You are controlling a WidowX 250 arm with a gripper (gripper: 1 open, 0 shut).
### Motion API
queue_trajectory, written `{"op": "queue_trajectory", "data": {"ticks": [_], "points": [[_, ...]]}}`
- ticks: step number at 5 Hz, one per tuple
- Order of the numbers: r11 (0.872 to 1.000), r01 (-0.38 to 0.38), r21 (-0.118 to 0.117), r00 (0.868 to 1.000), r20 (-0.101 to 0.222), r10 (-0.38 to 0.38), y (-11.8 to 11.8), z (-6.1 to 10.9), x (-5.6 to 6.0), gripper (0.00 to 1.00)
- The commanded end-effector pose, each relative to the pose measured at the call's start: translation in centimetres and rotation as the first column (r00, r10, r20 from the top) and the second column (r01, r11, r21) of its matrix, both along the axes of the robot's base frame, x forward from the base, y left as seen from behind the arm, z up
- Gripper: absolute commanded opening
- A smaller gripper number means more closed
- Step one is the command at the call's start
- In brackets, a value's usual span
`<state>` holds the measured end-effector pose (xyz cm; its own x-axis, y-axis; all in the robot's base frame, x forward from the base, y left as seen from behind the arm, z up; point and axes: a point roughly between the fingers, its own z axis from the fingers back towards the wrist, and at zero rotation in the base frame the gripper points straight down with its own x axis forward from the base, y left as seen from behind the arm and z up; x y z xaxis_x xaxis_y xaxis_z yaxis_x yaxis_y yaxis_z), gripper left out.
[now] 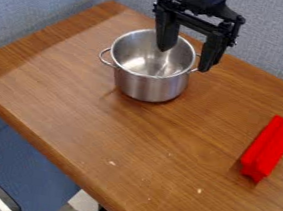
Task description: Put the red object in the metal pot
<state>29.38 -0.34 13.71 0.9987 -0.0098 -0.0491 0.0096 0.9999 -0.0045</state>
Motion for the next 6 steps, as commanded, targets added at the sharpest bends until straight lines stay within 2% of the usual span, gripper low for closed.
{"op": "queue_trajectory", "data": {"ticks": [1,2,3,4,6], "points": [[1.000,0.002,-0.001,1.000,-0.017,-0.002,-0.2,-0.6,-0.1,1.00],[0.999,0.044,0.029,0.999,-0.025,-0.043,-3.9,-1.2,-0.1,1.00],[0.996,0.085,0.017,0.996,-0.009,-0.085,-7.6,-1.6,-0.6,1.00],[0.992,0.122,0.011,0.992,0.006,-0.122,-10.0,-1.7,-0.9,1.00],[0.988,0.151,0.031,0.988,0.037,-0.152,-12.8,-2.9,-1.0,1.00]]}}
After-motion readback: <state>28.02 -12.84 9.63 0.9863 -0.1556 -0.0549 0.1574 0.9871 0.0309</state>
